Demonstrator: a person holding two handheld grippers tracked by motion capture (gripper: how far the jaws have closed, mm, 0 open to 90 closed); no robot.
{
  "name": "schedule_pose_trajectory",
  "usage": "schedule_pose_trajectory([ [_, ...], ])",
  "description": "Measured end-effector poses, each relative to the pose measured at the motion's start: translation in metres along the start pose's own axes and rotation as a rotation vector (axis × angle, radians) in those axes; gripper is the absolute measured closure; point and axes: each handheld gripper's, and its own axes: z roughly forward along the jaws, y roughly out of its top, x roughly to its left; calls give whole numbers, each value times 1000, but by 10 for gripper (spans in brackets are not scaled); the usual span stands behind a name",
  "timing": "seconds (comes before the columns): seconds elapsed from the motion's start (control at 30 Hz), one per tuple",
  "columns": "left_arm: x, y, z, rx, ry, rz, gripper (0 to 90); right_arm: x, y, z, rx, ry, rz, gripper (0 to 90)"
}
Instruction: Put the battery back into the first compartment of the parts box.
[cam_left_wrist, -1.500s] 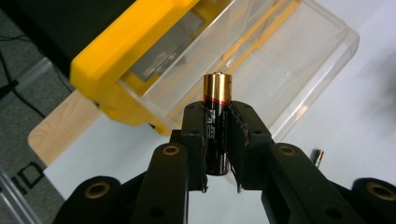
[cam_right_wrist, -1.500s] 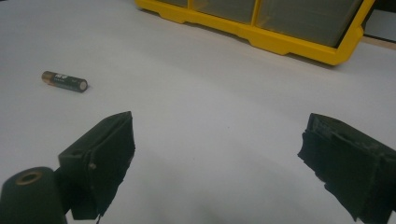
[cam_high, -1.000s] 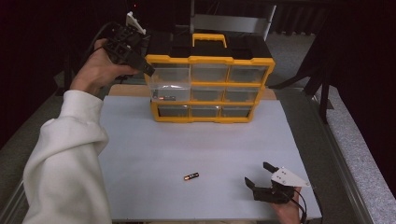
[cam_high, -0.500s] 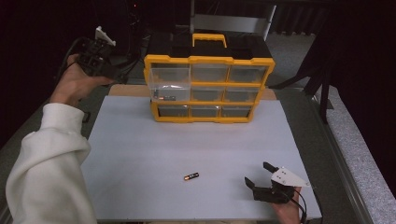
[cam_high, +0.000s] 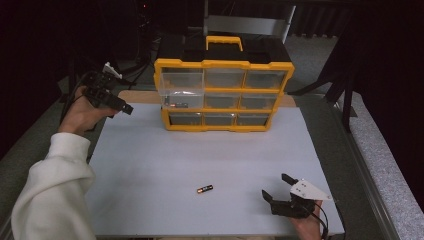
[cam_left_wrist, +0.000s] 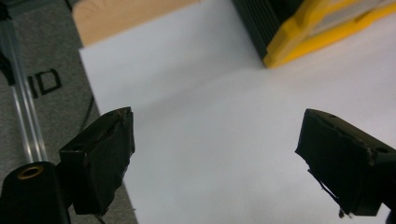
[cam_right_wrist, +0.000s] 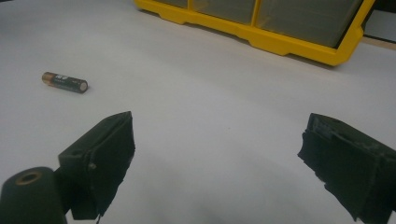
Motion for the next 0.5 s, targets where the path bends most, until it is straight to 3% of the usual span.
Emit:
schedule_pose_trajectory([
  [0.37, -27, -28, 39, 26, -43, 77, 116, 0, 0, 0, 0, -3, 2, 93],
  [0.5, -41, -39, 48, 33, -65, 129, 119, 0, 0, -1, 0, -3, 2, 93],
])
